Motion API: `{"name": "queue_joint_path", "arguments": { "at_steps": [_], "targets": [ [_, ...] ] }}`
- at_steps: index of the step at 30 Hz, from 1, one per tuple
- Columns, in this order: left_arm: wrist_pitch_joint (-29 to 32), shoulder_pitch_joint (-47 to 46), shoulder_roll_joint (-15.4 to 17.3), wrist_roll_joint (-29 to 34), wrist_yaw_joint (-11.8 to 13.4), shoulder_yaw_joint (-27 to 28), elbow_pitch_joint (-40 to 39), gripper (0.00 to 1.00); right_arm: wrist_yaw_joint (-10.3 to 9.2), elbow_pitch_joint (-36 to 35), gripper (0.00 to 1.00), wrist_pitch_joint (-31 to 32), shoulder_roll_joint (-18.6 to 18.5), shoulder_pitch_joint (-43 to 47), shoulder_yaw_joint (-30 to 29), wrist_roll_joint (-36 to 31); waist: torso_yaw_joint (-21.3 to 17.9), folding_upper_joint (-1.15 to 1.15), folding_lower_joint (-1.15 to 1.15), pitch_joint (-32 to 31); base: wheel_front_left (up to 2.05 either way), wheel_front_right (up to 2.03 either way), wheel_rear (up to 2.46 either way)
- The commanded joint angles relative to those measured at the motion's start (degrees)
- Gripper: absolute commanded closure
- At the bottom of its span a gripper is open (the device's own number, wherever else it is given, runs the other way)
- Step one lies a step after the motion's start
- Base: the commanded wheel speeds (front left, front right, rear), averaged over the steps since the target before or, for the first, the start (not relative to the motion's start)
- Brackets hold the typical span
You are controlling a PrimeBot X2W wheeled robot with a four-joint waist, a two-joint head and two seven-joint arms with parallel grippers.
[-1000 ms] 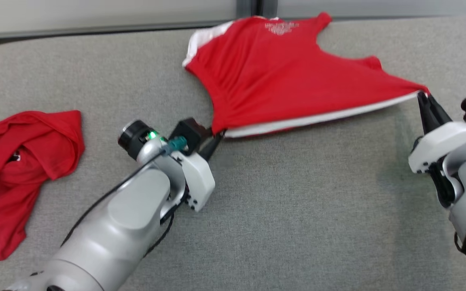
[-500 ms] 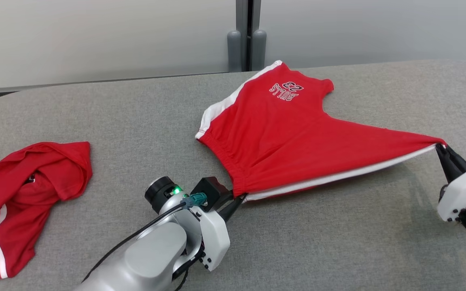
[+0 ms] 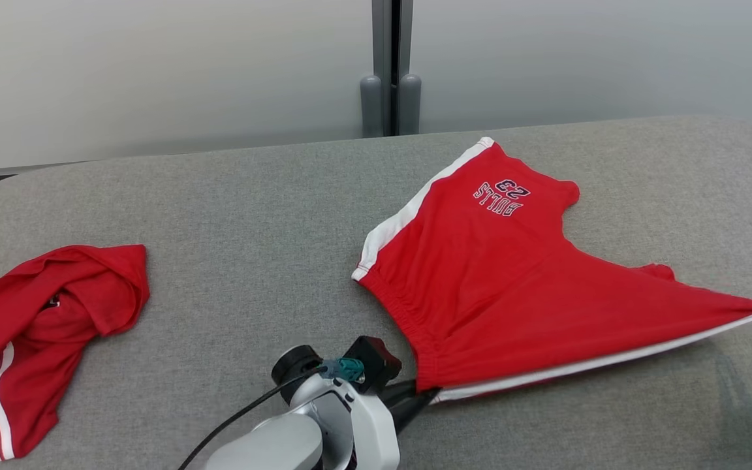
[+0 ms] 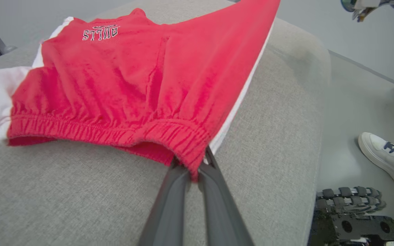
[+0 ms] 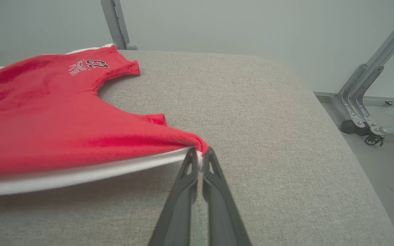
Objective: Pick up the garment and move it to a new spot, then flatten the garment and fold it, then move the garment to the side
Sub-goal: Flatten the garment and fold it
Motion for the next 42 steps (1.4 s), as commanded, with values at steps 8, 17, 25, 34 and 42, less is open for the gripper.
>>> {"name": "queue_joint_path", "arguments": {
  "at_steps": [8, 17, 25, 34, 42],
  "targets": [
    [3.71, 3.02, 3.98, -1.79, 0.91, 0.06, -7.8, 1.0, -0.25, -9.92, 1.0, 3.03, -4.27, 8.82, -11.36, -1.33, 0.3, 0.0, 0.0, 1.43, 0.0, 0.0, 0.0],
    [4.1, -0.19, 3.09, -6.34, 1.92, 4.87, -12.59, 1.0, -0.16, -22.73, 1.0, 14.92, -4.3, 5.84, -18.98, -8.83, 3.33, 0.0, 0.0, 4.36, 0.0, 0.0, 0.0],
    [4.25, -4.15, 1.34, -8.24, 1.66, 7.65, -12.91, 1.0, -0.16, -28.5, 1.0, 25.77, -6.97, -4.68, -16.4, -11.97, 7.3, 0.0, 0.0, 8.89, 0.0, 0.0, 0.0],
    [2.71, -9.18, -1.98, -6.87, 1.28, 8.31, -10.24, 1.0, -0.15, -23.91, 1.0, 32.66, -9.02, -18.41, -9.79, -11.75, 11.72, 0.0, 0.0, 14.93, 0.0, 0.0, 0.0],
    [1.01, -11.79, -4.53, -6.94, 0.6, 7.92, -7.29, 1.0, -0.15, -17.26, 1.0, 34.48, -9.69, -28.94, -3.35, -10.37, 14.97, 0.0, 0.0, 19.01, 0.0, 0.0, 0.0]
  ]
}}
